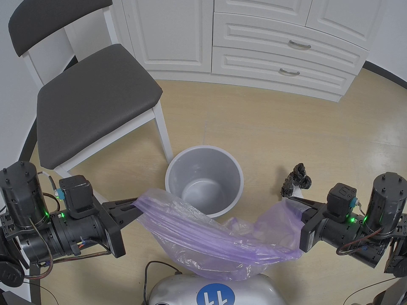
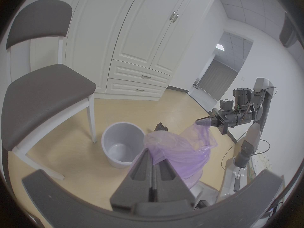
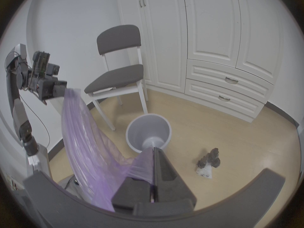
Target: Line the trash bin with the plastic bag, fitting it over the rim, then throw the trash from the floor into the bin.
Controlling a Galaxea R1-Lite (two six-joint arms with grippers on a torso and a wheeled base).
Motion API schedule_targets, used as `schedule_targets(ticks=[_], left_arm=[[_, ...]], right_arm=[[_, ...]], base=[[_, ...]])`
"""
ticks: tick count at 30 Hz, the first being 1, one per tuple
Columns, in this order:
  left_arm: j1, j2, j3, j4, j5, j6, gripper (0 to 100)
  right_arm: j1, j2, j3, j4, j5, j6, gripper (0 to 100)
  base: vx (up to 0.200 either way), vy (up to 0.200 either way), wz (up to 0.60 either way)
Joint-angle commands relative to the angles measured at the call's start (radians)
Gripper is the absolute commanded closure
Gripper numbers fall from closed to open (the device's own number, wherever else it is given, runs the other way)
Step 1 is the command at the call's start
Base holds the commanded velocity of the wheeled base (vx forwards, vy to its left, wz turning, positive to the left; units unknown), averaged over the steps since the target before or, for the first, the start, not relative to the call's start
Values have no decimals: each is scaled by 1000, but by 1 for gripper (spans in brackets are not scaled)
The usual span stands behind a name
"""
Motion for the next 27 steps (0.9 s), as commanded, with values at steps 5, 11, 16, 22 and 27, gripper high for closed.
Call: schedule_targets(ticks=[5, 11, 16, 22, 27], left_arm=[[-18, 88, -59, -59, 1, -87, 100], [-18, 158, -137, -145, 2, -102, 100], [-18, 207, -264, -157, 13, -102, 100], [-18, 241, -339, -162, 13, -102, 100], [-20, 267, -321, -192, 15, -102, 100]], right_arm=[[40, 67, -26, -90, -9, 60, 100], [57, 103, -72, -153, -9, 135, 100], [62, 160, -109, -261, -11, 181, 100], [62, 269, -166, -446, -57, 212, 100], [60, 352, -215, -595, -75, 221, 100]], base=[[0, 0, 0], [0, 0, 0], [0, 0, 0], [0, 0, 0], [0, 0, 0]])
